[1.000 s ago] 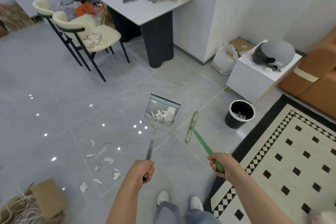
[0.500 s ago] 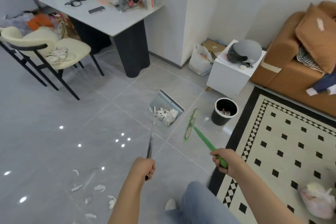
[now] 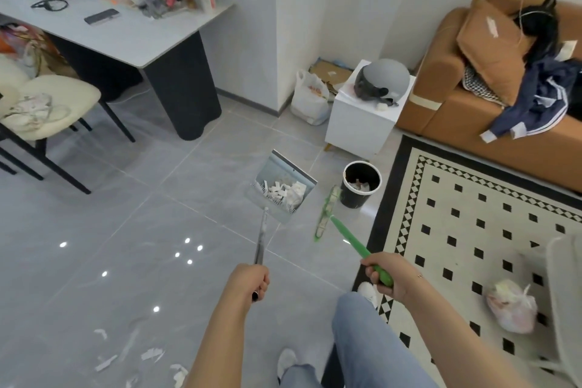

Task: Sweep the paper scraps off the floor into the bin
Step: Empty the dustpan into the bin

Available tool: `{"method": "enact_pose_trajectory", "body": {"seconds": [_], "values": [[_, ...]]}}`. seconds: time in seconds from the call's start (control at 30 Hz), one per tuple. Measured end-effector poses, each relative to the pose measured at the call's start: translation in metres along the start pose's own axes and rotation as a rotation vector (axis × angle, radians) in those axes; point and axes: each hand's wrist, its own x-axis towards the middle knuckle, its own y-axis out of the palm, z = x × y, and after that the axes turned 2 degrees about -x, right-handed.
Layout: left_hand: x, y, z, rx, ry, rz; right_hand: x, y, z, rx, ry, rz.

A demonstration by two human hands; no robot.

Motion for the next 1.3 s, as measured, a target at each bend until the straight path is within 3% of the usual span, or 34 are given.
{"method": "enact_pose_trajectory", "body": {"seconds": [0.43,0.83,1.07,1.3], "values": [[-0.007,0.111,-0.062,-0.013,-0.009,-0.028,0.067,-0.104,0.038,0.205,0.068,0.133],[-0.036,0.300,-0.106,-0.190,-0.057,-0.008,0.119,-0.298,0.061,-0.039,0.098,0.220],[-0.030,0.358,-0.136,-0.107,-0.095,-0.044,0.162,-0.361,0.085,0.003,0.150,0.198],[0.008,0.393,-0.209,0.089,-0.096,-0.097,0.207,-0.388,0.148,-0.045,0.118,0.173]]}}
